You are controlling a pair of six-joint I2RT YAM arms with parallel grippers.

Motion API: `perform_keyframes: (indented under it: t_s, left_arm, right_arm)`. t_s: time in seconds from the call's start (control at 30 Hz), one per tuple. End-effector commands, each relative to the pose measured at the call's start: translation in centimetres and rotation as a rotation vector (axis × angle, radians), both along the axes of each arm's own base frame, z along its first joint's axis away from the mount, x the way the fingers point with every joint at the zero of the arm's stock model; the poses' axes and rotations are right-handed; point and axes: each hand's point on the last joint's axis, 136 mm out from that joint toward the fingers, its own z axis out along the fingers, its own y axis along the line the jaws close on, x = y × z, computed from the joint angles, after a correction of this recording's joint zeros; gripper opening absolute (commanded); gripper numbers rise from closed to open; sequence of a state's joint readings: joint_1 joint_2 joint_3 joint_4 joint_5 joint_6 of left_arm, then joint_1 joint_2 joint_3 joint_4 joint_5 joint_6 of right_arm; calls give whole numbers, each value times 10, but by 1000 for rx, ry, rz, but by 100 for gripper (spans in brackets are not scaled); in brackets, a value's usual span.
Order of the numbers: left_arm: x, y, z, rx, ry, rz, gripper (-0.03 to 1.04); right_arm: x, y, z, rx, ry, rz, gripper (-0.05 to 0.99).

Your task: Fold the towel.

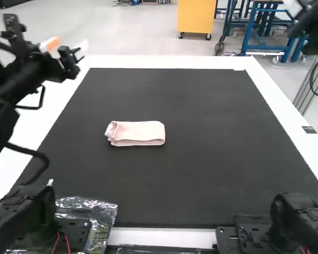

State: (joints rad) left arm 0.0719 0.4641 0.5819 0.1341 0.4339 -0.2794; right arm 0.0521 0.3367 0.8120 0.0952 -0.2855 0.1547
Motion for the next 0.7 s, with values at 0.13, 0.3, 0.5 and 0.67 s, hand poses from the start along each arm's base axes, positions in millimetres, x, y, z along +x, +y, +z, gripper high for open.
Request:
perform_keyframes:
  t_s: [0.13,0.3,0.5,0.67]
  left_arm:
    - [-64,7,23,-27,-175,63,97]
    - [-96,11,26,-43,-251,95,97]
    - [-88,29,18,-4,-246,222,97]
    - [-68,42,-4,-22,-281,290,97]
  right_arm:
    - [-71,-16,6,-16,-173,-125,92]
    - [-88,-33,2,6,-222,-230,92]
    - [-35,-61,-52,-2,-55,-404,92]
    - [18,-71,-127,-24,97,-455,92]
